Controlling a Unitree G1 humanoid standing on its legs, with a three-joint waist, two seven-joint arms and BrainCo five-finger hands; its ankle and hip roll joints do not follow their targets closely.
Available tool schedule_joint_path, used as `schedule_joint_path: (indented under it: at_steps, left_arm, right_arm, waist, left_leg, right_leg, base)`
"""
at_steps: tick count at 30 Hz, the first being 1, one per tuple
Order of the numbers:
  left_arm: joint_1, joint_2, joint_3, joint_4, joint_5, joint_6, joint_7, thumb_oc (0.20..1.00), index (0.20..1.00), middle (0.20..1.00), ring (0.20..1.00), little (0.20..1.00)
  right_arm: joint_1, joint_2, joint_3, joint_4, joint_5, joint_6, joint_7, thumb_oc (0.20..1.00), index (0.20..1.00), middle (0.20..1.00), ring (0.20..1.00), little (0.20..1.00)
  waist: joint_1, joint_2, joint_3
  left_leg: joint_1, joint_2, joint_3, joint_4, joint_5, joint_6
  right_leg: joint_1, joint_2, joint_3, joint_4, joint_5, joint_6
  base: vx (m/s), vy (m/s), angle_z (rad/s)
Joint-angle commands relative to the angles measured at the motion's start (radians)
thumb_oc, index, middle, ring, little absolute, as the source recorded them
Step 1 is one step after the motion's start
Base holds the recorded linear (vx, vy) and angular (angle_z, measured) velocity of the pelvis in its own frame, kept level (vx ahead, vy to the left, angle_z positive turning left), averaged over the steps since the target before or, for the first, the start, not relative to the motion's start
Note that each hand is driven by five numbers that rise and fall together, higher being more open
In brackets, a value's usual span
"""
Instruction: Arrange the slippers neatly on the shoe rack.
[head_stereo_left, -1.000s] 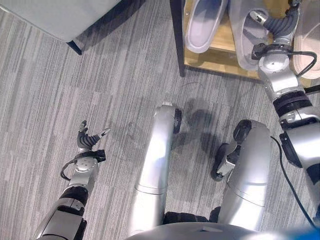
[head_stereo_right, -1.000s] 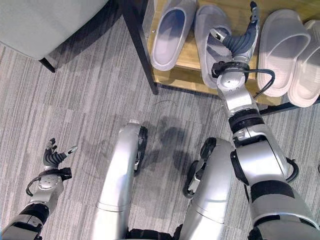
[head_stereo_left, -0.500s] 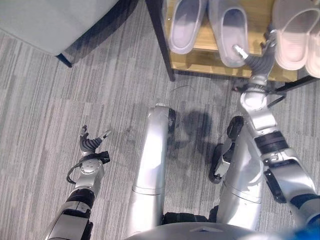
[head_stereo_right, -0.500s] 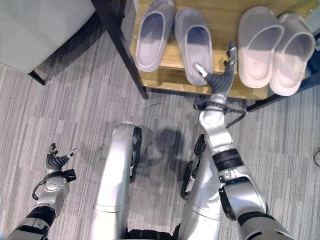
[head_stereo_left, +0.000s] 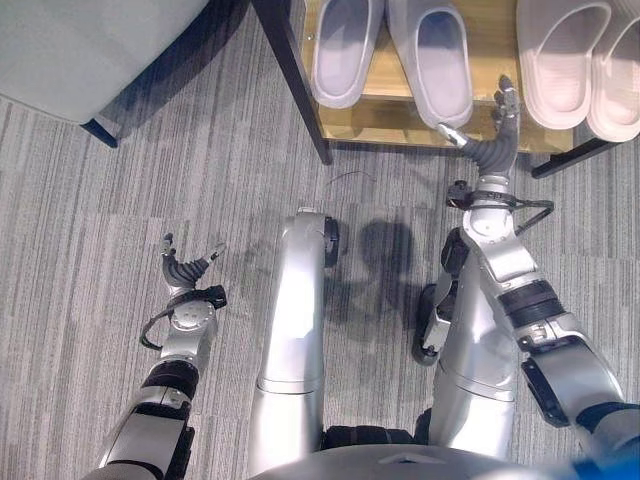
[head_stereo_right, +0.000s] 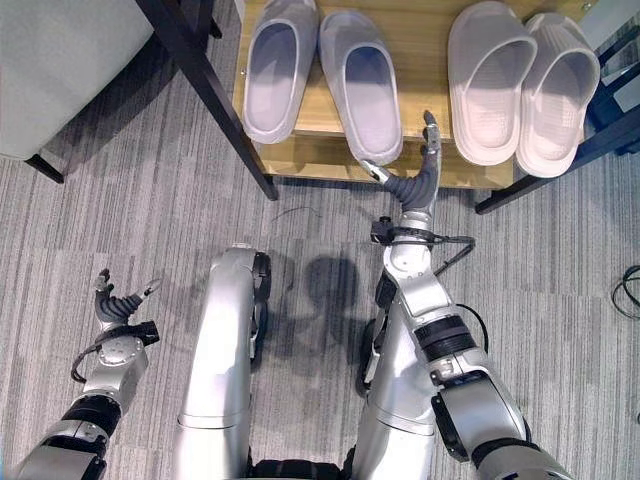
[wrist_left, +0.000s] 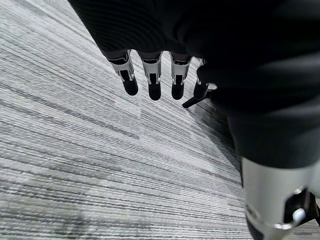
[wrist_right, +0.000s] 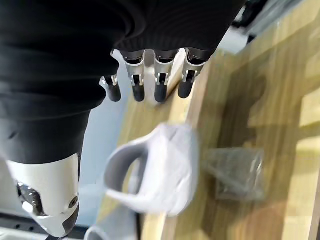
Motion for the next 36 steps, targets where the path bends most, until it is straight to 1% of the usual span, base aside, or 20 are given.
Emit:
schedule_joint_path:
  at_steps: [1, 4, 6, 8, 15, 18, 19, 24, 25, 28, 32, 35, 36]
  left_arm:
    - [0.016, 0.010, -0.027, 0.003, 0.040, -0.019, 0.041, 1.000, 1.000, 1.000, 1.000, 1.000]
    - [0.009, 0.011, -0.032, 0.006, 0.058, -0.010, 0.053, 1.000, 1.000, 1.000, 1.000, 1.000]
    - [0.006, 0.009, -0.034, 0.009, 0.059, -0.010, 0.054, 1.000, 1.000, 1.000, 1.000, 1.000]
    - [-0.011, 0.013, -0.046, 0.028, 0.062, -0.009, 0.057, 1.000, 1.000, 1.000, 1.000, 1.000]
    - [-0.037, 0.013, -0.054, 0.072, 0.041, -0.021, 0.052, 1.000, 1.000, 1.000, 1.000, 1.000]
    - [-0.037, 0.013, -0.054, 0.072, 0.041, -0.021, 0.052, 1.000, 1.000, 1.000, 1.000, 1.000]
    - [-0.040, 0.019, -0.053, 0.079, 0.030, -0.020, 0.045, 1.000, 1.000, 1.000, 1.000, 1.000]
    - [-0.059, 0.029, -0.051, 0.103, 0.029, -0.020, 0.041, 1.000, 1.000, 1.000, 1.000, 1.000]
    - [-0.066, 0.033, -0.051, 0.105, 0.023, -0.022, 0.036, 1.000, 1.000, 1.000, 1.000, 1.000]
    - [-0.067, 0.038, -0.053, 0.102, 0.010, -0.023, 0.029, 1.000, 1.000, 1.000, 1.000, 1.000]
    - [-0.051, 0.025, -0.048, 0.100, 0.003, -0.026, 0.025, 1.000, 1.000, 1.000, 1.000, 1.000]
    - [-0.030, 0.017, -0.035, 0.079, 0.015, -0.027, 0.034, 1.000, 1.000, 1.000, 1.000, 1.000]
    - [-0.029, 0.017, -0.036, 0.078, 0.015, -0.027, 0.034, 1.000, 1.000, 1.000, 1.000, 1.000]
  right_arm:
    - [-0.063, 0.026, 0.003, -0.097, -0.035, -0.053, 0.009, 1.000, 1.000, 1.000, 1.000, 1.000]
    - [-0.068, 0.046, 0.049, -0.100, -0.046, -0.047, 0.032, 1.000, 1.000, 1.000, 1.000, 1.000]
    - [-0.075, 0.051, 0.057, -0.092, -0.046, -0.048, 0.034, 1.000, 1.000, 1.000, 1.000, 1.000]
    - [-0.110, 0.059, 0.085, -0.055, -0.057, -0.042, 0.038, 1.000, 1.000, 1.000, 1.000, 1.000]
    - [-0.192, 0.070, 0.096, 0.059, -0.035, -0.035, 0.035, 1.000, 1.000, 1.000, 1.000, 1.000]
    - [-0.192, 0.070, 0.096, 0.059, -0.035, -0.035, 0.035, 1.000, 1.000, 1.000, 1.000, 1.000]
    - [-0.213, 0.080, 0.098, 0.074, 0.036, -0.050, 0.054, 1.000, 1.000, 1.000, 1.000, 1.000]
    - [-0.224, 0.074, 0.127, 0.083, 0.049, -0.049, 0.089, 1.000, 1.000, 1.000, 1.000, 1.000]
    - [-0.240, 0.080, 0.131, 0.101, 0.081, -0.057, 0.103, 1.000, 1.000, 1.000, 1.000, 1.000]
    - [-0.262, 0.081, 0.140, 0.113, 0.094, -0.055, 0.107, 1.000, 1.000, 1.000, 1.000, 1.000]
    - [-0.240, 0.080, 0.127, 0.097, 0.088, -0.056, 0.100, 1.000, 1.000, 1.000, 1.000, 1.000]
    - [-0.169, 0.066, 0.066, 0.001, 0.074, -0.090, 0.064, 1.000, 1.000, 1.000, 1.000, 1.000]
    - [-0.167, 0.065, 0.065, -0.001, 0.073, -0.089, 0.064, 1.000, 1.000, 1.000, 1.000, 1.000]
  waist:
    - [0.047, -0.020, -0.020]
    - [0.045, -0.019, -0.021]
    - [0.046, -0.018, -0.020]
    - [0.049, -0.013, -0.020]
    - [0.054, -0.006, -0.020]
    - [0.054, -0.006, -0.020]
    - [0.059, -0.004, -0.020]
    - [0.059, -0.007, -0.020]
    - [0.061, -0.006, -0.020]
    - [0.064, -0.006, -0.020]
    - [0.063, -0.009, -0.020]
    - [0.056, -0.012, -0.020]
    - [0.056, -0.012, -0.020]
  left_leg:
    - [0.052, -0.043, -0.099, 0.018, -0.069, 0.048]
    - [0.052, -0.043, -0.101, 0.028, -0.070, 0.047]
    - [0.052, -0.043, -0.102, 0.030, -0.070, 0.047]
    - [0.052, -0.042, -0.098, 0.030, -0.071, 0.048]
    - [0.052, -0.044, -0.093, 0.023, -0.067, 0.044]
    - [0.052, -0.044, -0.093, 0.023, -0.067, 0.044]
    - [0.052, -0.047, -0.094, 0.022, -0.065, 0.037]
    - [0.052, -0.048, -0.096, 0.028, -0.065, 0.034]
    - [0.052, -0.050, -0.097, 0.030, -0.065, 0.033]
    - [0.052, -0.051, -0.098, 0.027, -0.064, 0.031]
    - [0.052, -0.050, -0.096, 0.028, -0.064, 0.030]
    - [0.052, -0.052, -0.097, 0.033, -0.064, 0.030]
    - [0.052, -0.052, -0.097, 0.033, -0.064, 0.030]
  right_leg:
    - [0.063, -0.057, 0.063, 0.054, 0.121, -0.033]
    - [0.058, -0.055, 0.065, 0.066, 0.123, -0.034]
    - [0.058, -0.054, 0.067, 0.067, 0.124, -0.034]
    - [0.054, -0.052, 0.074, 0.066, 0.127, -0.032]
    - [0.065, -0.058, 0.077, 0.061, 0.133, -0.029]
    - [0.065, -0.058, 0.077, 0.061, 0.133, -0.029]
    - [0.073, -0.058, 0.083, 0.066, 0.138, -0.026]
    - [0.076, -0.059, 0.088, 0.070, 0.142, -0.024]
    - [0.076, -0.060, 0.089, 0.073, 0.141, -0.024]
    - [0.079, -0.061, 0.091, 0.076, 0.142, -0.024]
    - [0.081, -0.061, 0.091, 0.078, 0.144, -0.024]
    - [0.079, -0.060, 0.093, 0.081, 0.141, -0.025]
    - [0.079, -0.060, 0.093, 0.081, 0.141, -0.025]
  base:
    - [0.00, 0.000, 0.00]
    - [0.00, 0.000, 0.00]
    - [0.00, 0.000, 0.00]
    - [0.00, 0.016, 0.00]
    - [0.00, 0.004, 0.00]
    - [0.00, 0.000, 0.00]
    - [0.00, 0.000, 0.00]
    - [0.00, 0.001, 0.01]
    - [0.00, 0.000, 0.00]
    - [0.00, 0.000, 0.00]
    - [0.00, 0.000, 0.00]
    - [0.00, 0.000, 0.00]
    - [0.00, 0.000, 0.00]
